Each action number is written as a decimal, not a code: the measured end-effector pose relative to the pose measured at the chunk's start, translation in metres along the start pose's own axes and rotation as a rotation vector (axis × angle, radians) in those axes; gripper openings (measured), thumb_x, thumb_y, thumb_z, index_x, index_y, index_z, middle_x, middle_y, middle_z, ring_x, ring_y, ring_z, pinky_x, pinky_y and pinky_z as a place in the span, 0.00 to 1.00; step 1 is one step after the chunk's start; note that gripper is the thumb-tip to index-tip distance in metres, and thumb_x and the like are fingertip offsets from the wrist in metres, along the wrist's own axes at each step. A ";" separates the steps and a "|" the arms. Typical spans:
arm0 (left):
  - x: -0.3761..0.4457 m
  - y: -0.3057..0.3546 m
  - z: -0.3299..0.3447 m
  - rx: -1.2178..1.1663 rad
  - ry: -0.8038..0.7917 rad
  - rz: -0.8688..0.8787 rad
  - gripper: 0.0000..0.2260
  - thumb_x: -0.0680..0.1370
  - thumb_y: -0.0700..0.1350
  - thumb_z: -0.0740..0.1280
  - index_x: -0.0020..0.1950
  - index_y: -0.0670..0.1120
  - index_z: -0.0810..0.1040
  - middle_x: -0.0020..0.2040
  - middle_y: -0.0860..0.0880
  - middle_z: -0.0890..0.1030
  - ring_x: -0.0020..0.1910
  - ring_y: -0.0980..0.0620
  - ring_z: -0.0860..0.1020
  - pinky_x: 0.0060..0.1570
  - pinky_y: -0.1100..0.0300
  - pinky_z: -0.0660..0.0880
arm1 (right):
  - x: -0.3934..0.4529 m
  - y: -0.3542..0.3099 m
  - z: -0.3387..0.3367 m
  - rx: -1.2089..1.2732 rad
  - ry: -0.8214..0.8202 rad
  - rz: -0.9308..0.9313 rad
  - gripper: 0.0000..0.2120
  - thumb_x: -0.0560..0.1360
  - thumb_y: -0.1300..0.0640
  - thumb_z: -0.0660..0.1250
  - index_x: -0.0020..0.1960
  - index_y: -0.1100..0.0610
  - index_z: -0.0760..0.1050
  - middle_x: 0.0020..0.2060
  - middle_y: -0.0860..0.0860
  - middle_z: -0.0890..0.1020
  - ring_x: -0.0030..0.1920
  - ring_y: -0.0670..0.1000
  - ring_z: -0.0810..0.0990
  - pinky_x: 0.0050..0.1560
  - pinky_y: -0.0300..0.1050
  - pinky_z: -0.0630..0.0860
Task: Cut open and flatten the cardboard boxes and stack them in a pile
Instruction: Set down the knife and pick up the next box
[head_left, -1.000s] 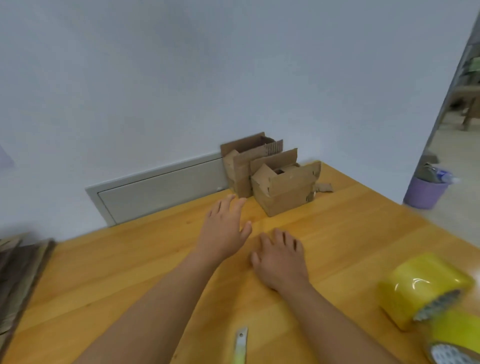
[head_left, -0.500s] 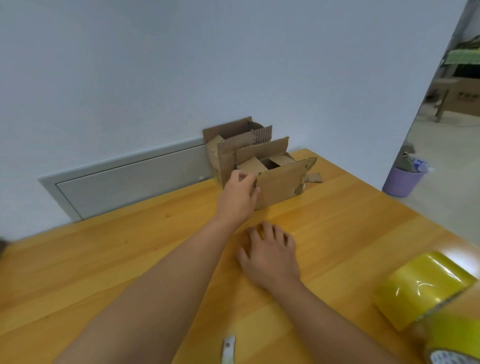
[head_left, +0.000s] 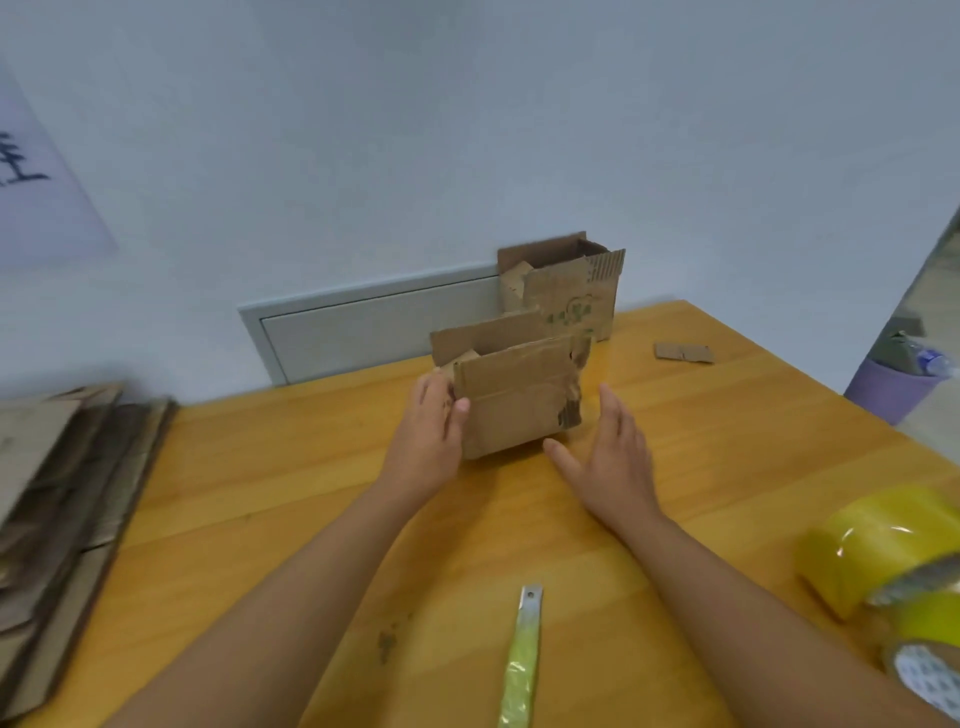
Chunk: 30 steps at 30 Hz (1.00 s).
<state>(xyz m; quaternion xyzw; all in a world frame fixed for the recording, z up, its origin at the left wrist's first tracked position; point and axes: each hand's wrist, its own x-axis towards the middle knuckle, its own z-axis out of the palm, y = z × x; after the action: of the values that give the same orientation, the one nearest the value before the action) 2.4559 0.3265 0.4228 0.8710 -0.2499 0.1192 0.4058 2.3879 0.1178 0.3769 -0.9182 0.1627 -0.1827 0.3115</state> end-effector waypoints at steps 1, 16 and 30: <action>-0.014 -0.003 -0.012 -0.027 0.012 -0.022 0.12 0.84 0.47 0.56 0.67 0.50 0.69 0.63 0.52 0.72 0.61 0.55 0.71 0.61 0.54 0.72 | -0.004 -0.006 0.000 0.009 -0.040 -0.047 0.48 0.73 0.33 0.66 0.80 0.49 0.42 0.79 0.54 0.58 0.77 0.57 0.58 0.75 0.59 0.57; -0.215 -0.029 -0.140 -0.105 0.201 -0.264 0.14 0.80 0.53 0.63 0.65 0.63 0.67 0.61 0.66 0.73 0.60 0.71 0.70 0.53 0.75 0.71 | -0.115 -0.117 0.031 0.436 -0.566 -0.376 0.16 0.78 0.44 0.66 0.63 0.34 0.67 0.58 0.35 0.78 0.57 0.37 0.77 0.54 0.35 0.76; -0.243 -0.037 -0.178 -0.054 0.261 -0.398 0.40 0.75 0.53 0.72 0.78 0.60 0.48 0.70 0.65 0.57 0.57 0.61 0.73 0.45 0.66 0.74 | -0.154 -0.141 0.042 0.456 -0.570 -0.302 0.31 0.79 0.46 0.65 0.76 0.38 0.52 0.68 0.41 0.67 0.62 0.43 0.74 0.60 0.48 0.78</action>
<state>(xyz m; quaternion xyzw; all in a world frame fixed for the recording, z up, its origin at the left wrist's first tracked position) 2.2692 0.5655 0.4136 0.8693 -0.0218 0.1416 0.4731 2.2969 0.3092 0.3992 -0.8530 -0.1119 0.0046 0.5097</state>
